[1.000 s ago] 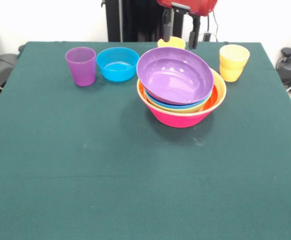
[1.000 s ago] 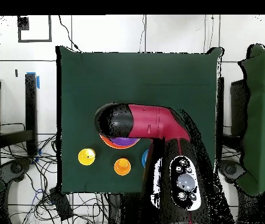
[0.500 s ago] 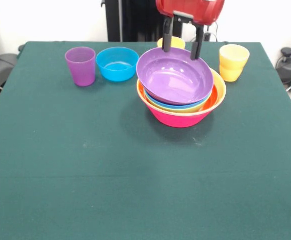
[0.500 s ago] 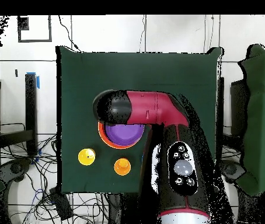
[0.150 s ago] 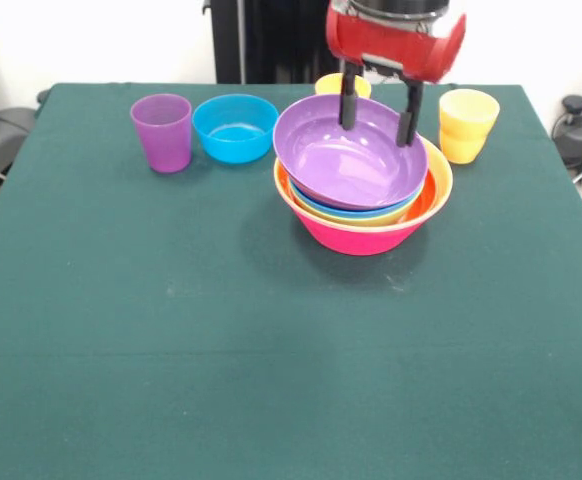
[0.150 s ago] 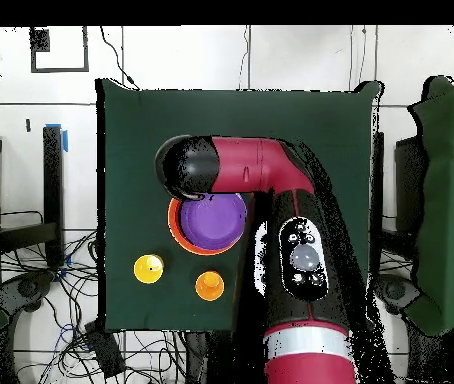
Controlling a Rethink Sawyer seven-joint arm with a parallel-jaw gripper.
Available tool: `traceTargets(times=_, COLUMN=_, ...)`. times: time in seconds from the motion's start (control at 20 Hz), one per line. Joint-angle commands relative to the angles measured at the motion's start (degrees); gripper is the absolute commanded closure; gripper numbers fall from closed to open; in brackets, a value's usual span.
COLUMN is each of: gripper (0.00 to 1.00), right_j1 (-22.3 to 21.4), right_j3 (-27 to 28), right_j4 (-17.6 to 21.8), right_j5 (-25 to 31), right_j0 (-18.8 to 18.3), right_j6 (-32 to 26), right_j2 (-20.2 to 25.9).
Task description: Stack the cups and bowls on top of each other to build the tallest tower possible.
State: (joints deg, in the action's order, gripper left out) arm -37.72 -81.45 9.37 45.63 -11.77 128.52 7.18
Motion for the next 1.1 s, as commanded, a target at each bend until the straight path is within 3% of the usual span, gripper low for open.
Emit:
traceTargets(times=0.05, gripper=0.00, right_j1=4.9, right_j3=4.6, right_j4=4.3, right_j5=4.7, right_j0=1.7, right_j6=-7.7, right_j2=5.0)
traceTargets(times=1.1, gripper=0.00, right_j1=7.8, right_j3=6.8, right_j4=4.6, right_j5=3.3, right_j0=1.0, right_j6=-10.0, right_j2=5.3)
